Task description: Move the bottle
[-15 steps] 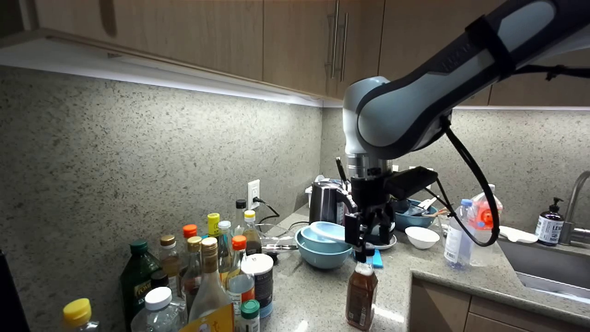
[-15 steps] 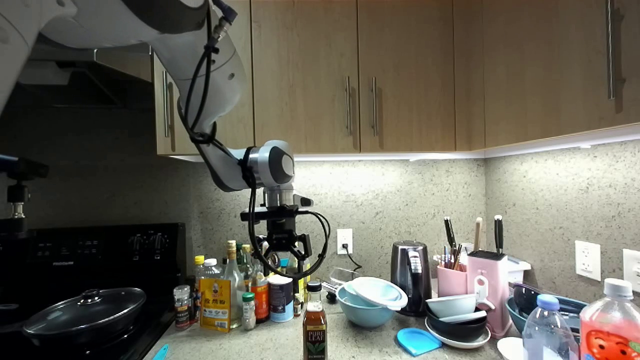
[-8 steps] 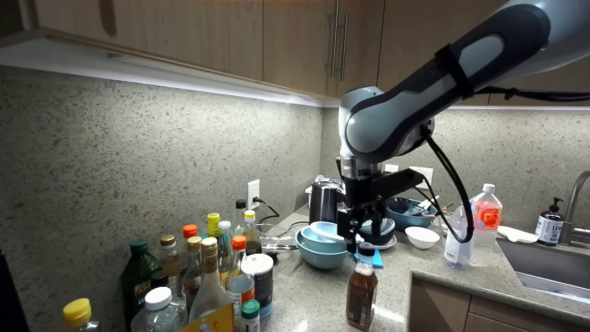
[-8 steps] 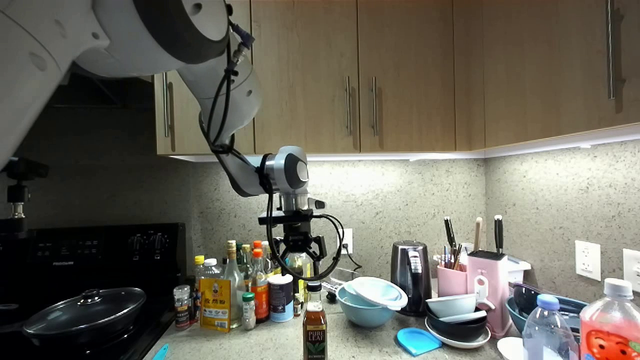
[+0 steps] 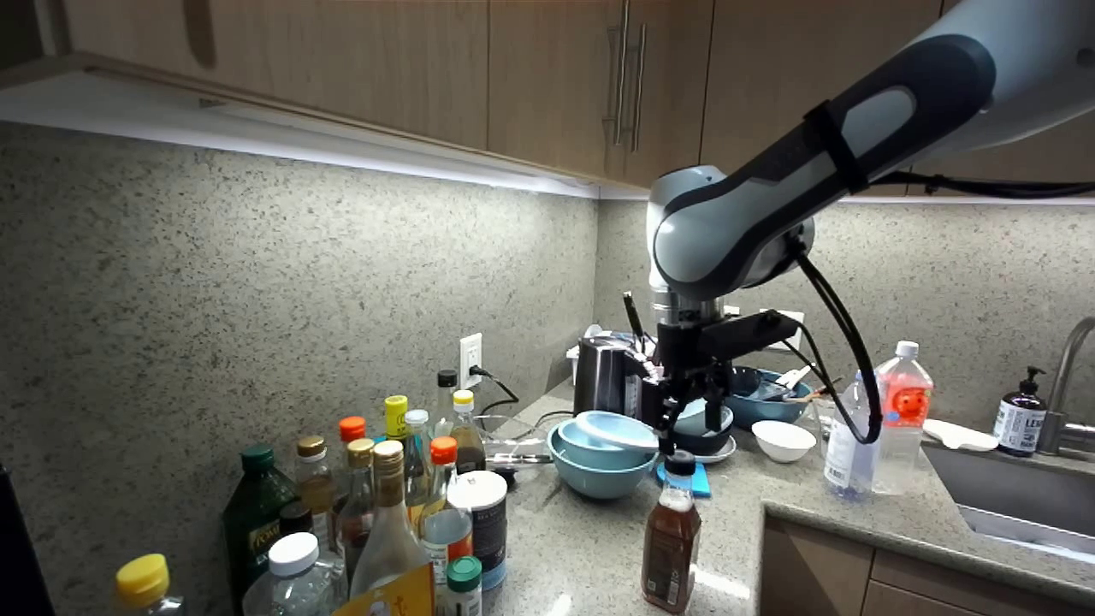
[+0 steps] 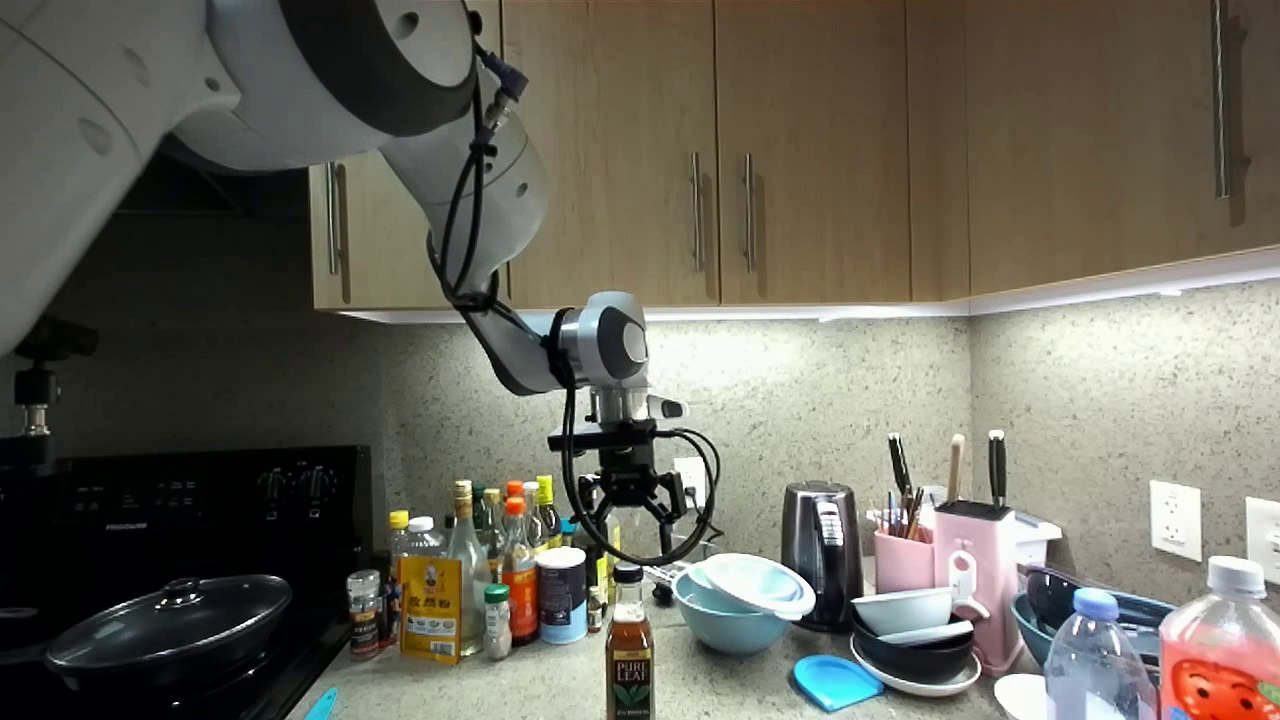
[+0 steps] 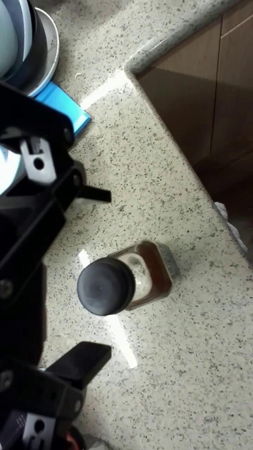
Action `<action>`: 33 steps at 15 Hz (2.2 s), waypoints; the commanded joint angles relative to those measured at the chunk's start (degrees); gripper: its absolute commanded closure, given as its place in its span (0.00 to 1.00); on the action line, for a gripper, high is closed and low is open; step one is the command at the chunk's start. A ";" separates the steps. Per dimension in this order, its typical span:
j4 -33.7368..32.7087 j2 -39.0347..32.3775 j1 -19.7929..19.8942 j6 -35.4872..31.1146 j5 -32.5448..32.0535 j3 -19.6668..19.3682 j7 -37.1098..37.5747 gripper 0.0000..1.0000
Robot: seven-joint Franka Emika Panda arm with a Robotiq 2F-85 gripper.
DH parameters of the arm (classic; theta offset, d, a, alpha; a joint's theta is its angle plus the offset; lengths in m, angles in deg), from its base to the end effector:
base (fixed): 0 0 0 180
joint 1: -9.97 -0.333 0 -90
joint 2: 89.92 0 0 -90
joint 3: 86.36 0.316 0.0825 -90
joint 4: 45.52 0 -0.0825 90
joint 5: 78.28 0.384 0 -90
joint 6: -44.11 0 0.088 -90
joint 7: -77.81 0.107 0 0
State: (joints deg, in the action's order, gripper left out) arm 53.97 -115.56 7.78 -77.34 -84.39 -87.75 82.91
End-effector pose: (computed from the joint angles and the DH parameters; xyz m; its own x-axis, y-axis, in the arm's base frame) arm 0.6537 0.0057 0.3166 0.9982 -0.0174 -0.0581 -0.0113 -0.9946 0.1031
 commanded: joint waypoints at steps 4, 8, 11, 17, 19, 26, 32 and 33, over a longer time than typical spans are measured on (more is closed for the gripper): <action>-4.59 -5.48 0.13 2.58 0.50 -0.01 -0.11 0.00; -4.86 -6.29 -0.22 1.69 0.04 0.01 -0.05 0.00; -6.17 -7.25 -0.32 2.25 0.07 0.13 -0.07 0.00; -6.22 -7.61 -0.31 2.24 0.01 -0.03 -0.04 0.00; -6.22 -7.69 -0.31 2.24 0.00 -0.08 -0.04 0.00; -5.90 -7.54 -0.27 1.69 0.06 -0.05 -0.08 0.00; -6.25 -7.84 -0.16 1.17 0.57 0.05 0.32 0.53; -6.34 -7.88 -0.12 1.25 0.68 0.10 0.26 0.59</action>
State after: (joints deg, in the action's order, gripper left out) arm 47.89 -123.24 7.49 -75.62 -84.41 -87.76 82.89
